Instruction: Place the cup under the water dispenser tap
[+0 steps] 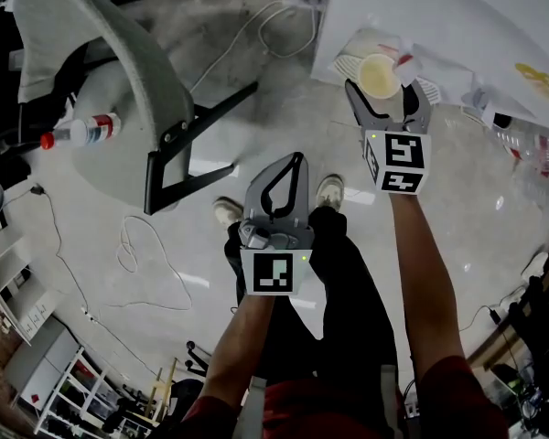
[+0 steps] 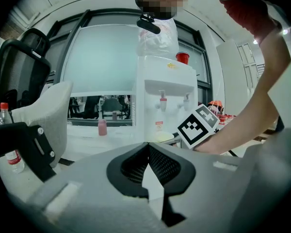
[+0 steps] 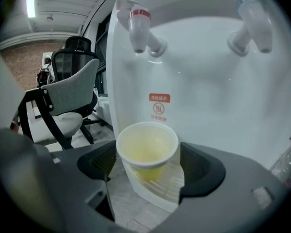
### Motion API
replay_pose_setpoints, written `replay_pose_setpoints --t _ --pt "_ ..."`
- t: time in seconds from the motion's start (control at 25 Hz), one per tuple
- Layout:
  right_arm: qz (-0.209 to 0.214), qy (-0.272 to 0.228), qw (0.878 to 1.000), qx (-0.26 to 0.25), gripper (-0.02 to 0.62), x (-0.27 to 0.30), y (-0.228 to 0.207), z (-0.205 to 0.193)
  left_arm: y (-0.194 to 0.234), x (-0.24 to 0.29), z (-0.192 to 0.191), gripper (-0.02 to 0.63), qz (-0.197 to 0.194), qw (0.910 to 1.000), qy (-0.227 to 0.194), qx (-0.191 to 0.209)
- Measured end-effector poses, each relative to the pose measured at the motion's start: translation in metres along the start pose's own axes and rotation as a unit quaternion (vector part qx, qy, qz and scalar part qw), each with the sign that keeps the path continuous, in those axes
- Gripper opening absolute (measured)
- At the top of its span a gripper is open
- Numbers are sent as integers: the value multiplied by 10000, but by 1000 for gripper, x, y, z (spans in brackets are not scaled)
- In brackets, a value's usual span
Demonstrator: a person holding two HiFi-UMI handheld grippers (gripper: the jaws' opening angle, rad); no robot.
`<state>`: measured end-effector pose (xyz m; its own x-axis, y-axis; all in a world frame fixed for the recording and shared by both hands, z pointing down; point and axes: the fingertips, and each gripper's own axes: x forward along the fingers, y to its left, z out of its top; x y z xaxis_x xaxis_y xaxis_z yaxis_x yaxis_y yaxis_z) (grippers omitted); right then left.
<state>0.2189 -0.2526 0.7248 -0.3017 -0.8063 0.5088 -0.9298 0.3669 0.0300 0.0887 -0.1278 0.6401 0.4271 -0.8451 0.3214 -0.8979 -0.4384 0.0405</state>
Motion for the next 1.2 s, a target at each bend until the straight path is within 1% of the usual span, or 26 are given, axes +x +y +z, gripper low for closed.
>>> replay_pose_setpoints --t 0.08,0.16,0.24,0.32,0.44,0.52,0.6,0.76,0.92,1.0,1.08,1.12,1.2 --pt "-15 46 10000 27 405 -3 1 -3 0 -3 -1 3 -1 10000 43 -18" --pt "-11 139 9999 77 407 -7 2 -8 1 -7 0 3 20 9999 58 -108" --pt "-12 227 9997 118 408 -15 5 -14 2 -10 6 3 -1 10000 18 -88" --pt "-14 294 9995 144 408 -25 9 -19 3 -14 14 3 -21 10000 -72 -64" --pt "2 411 9990 199 408 -43 20 -24 7 -21 25 3 -50 10000 -59 -30" --pt "12 479 9986 235 408 -58 29 -24 11 -27 37 3 -34 9999 -109 -72" --pt "29 507 9983 282 407 -74 39 -19 15 -33 50 3 -64 9999 -146 -12" --pt "75 465 9985 261 407 -106 60 3 27 -48 78 3 -53 9996 -255 -101" --pt "149 340 9990 235 407 -142 86 38 43 -69 112 3 -57 9991 -407 -134" --pt "170 283 9993 193 407 -160 98 58 50 -78 128 3 -55 9990 -446 -34" --pt "107 197 9995 213 407 -176 105 77 55 -86 142 3 -69 9987 -438 250" --pt "66 137 9996 242 407 -184 107 86 57 -91 150 3 -66 9984 -461 306" --pt "10 47 9996 267 407 -201 113 104 62 -105 166 3 -1 9988 -485 103"
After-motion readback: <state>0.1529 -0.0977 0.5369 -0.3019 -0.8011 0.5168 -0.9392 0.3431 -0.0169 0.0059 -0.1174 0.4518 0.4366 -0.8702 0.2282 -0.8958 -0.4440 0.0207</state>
